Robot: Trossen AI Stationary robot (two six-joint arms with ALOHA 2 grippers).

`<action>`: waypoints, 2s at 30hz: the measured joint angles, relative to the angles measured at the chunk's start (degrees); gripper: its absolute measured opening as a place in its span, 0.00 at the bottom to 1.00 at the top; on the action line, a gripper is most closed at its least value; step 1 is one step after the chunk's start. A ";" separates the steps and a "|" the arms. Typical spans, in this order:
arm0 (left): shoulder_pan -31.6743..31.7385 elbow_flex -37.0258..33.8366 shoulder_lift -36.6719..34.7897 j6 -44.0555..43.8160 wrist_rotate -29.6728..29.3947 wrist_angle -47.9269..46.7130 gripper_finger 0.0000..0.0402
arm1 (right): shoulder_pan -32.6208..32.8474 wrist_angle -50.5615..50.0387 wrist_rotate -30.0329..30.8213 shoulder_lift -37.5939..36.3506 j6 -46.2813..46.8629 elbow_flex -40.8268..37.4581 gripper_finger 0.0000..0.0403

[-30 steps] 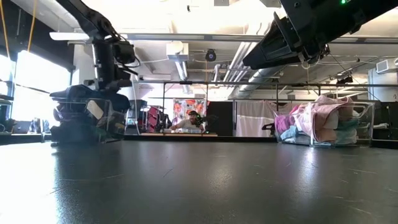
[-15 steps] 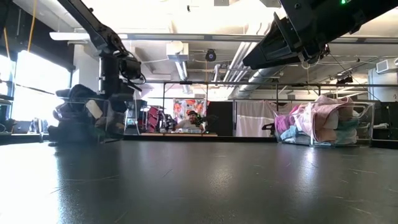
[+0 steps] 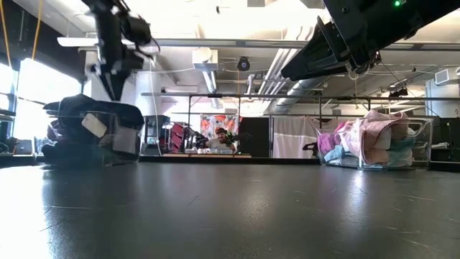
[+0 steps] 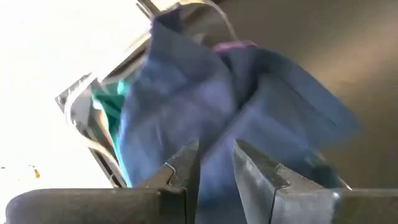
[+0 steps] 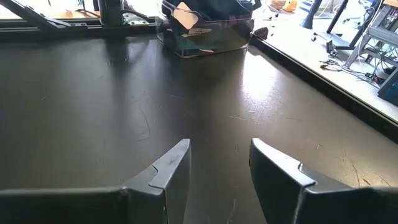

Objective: Sort towels by color in basket
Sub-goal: Put the dark blue microfiber cloth into the left transparent bin

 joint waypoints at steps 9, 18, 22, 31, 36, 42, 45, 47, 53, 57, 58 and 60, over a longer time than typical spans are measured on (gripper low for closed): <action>-11.10 -12.93 -12.98 -9.34 0.17 -2.16 0.16 | 0.01 0.01 0.00 0.00 0.00 0.00 0.39; -12.77 -27.98 -14.48 -11.70 -0.13 8.31 0.11 | 0.01 0.04 0.00 0.00 0.00 0.00 0.39; -12.17 -27.23 -13.52 -10.58 -0.21 9.48 0.10 | 0.00 0.02 0.00 0.00 -0.08 0.00 0.39; -5.47 -27.23 -10.52 -10.17 -0.17 9.84 0.10 | -0.05 0.04 0.01 0.00 -1.11 0.00 0.39; -3.98 -25.82 -10.02 -6.94 1.62 8.47 0.10 | -0.05 0.04 0.02 -0.01 -1.51 0.00 0.39; -4.18 -17.44 -10.02 -6.15 1.70 0.86 0.16 | -0.05 0.46 1.23 -0.02 -1.53 0.00 0.39; -4.37 -12.02 -10.02 -6.23 1.75 -4.31 0.20 | -0.05 0.50 1.33 -0.02 -1.52 0.00 0.39; -4.66 -8.75 -10.08 -6.62 1.62 -6.73 0.21 | -0.05 0.56 1.33 -0.02 -1.51 0.00 0.39; -4.45 -7.23 -10.58 -8.81 -1.66 -1.78 0.20 | -0.05 0.90 1.33 -0.02 -1.51 0.00 0.39; -2.39 -11.83 -8.41 -9.19 -3.28 4.81 0.15 | -0.05 0.92 1.33 -0.02 -1.51 0.00 0.39; -2.01 -13.16 -7.52 -9.14 -3.29 6.55 0.14 | -0.05 0.92 1.33 -0.02 -1.51 0.00 0.39; -1.41 -15.29 -5.17 -8.84 -3.31 9.53 0.11 | -0.05 0.91 1.33 -0.02 -1.51 0.00 0.39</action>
